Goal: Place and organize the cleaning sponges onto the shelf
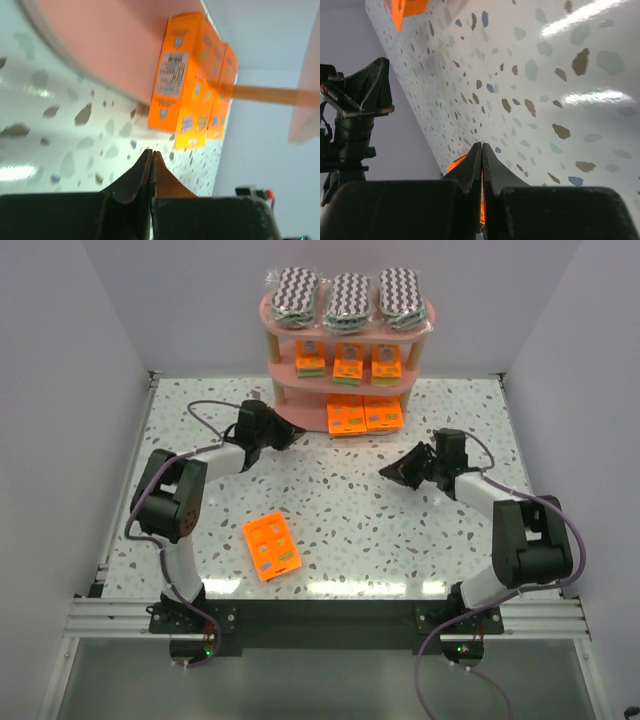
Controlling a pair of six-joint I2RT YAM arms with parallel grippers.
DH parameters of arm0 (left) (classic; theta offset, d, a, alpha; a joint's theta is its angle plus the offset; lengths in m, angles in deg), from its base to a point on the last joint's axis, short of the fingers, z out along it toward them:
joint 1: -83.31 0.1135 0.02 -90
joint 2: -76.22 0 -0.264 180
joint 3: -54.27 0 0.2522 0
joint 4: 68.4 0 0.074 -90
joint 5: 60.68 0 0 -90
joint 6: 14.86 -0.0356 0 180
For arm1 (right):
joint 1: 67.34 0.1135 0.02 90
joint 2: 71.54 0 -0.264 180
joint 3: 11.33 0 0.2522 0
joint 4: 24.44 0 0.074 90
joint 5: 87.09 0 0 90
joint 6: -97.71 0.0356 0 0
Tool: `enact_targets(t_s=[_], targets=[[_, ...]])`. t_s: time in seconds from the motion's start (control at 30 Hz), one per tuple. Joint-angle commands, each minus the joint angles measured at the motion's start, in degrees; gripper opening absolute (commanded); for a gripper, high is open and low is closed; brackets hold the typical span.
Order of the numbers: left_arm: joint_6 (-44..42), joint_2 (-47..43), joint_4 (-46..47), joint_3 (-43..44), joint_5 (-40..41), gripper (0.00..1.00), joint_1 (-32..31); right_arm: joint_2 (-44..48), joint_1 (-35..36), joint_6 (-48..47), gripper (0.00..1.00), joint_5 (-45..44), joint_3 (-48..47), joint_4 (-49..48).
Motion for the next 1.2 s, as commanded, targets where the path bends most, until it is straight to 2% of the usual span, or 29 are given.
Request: enact_targets(t_s=[0.0, 0.1, 0.27, 0.43, 0.53, 0.57, 0.63, 0.67, 0.7, 0.8, 0.97, 1.07, 1.17], targets=[[-11.04, -11.25, -10.45, -4.10, -0.81, 0.00, 0.20, -3.42, 4.41, -4.27, 0.00, 5.45, -4.78, -0.95], [-14.75, -20.13, -19.42, -8.59, 1.83, 0.00, 0.37, -3.62, 10.73, -7.70, 0.00, 5.47, -7.16, 3.35], [-18.09, -34.37, -32.94, -16.05, 2.28, 0.00, 0.72, 0.24, 18.40, -7.63, 0.00, 4.93, -5.06, 5.03], [-15.73, -50.25, -42.19, -23.00, 4.47, 0.00, 0.81, 4.11, 25.25, -7.45, 0.00, 8.18, -2.95, 8.44], [-13.09, -58.54, -46.59, -26.61, 3.34, 0.01, 0.81, 6.57, 28.69, -6.92, 0.06, 8.10, -0.75, 9.60], [-12.39, -60.13, -48.77, -27.92, 2.55, 0.03, 0.73, 8.49, 29.39, -6.49, 0.13, 7.58, 0.04, 9.77], [-11.94, -63.90, -51.86, -28.64, 0.45, 0.13, 0.64, 10.09, 31.32, -5.61, 0.26, 5.74, 1.97, 10.47], [-11.42, -64.97, -53.96, -30.12, -0.61, 0.20, 0.64, 11.49, 31.94, -4.91, 0.37, 3.81, 2.76, 10.13], [-10.90, -66.02, -55.11, -30.92, -1.58, 0.33, 0.64, 12.28, 33.16, -3.07, 0.42, 2.75, 3.55, 9.52], [-9.23, -70.42, -56.70, -34.96, -6.76, 0.51, 0.37, 13.35, 36.06, -0.52, 0.55, -2.08, 5.49, 7.84], [-3.70, -79.99, -63.80, -39.61, -13.80, 0.57, 0.29, 12.99, 38.09, 3.09, 0.60, -6.48, 5.06, 7.05], [0.95, -87.37, -65.85, -42.95, -17.48, 0.61, 0.29, 13.35, 38.80, 3.36, 0.61, -10.17, 3.83, 9.77], [0.20, -90.64, -69.26, -45.85, -20.66, 0.63, 0.28, 14.92, 39.15, 5.46, 0.61, -12.20, 4.88, 9.96]])
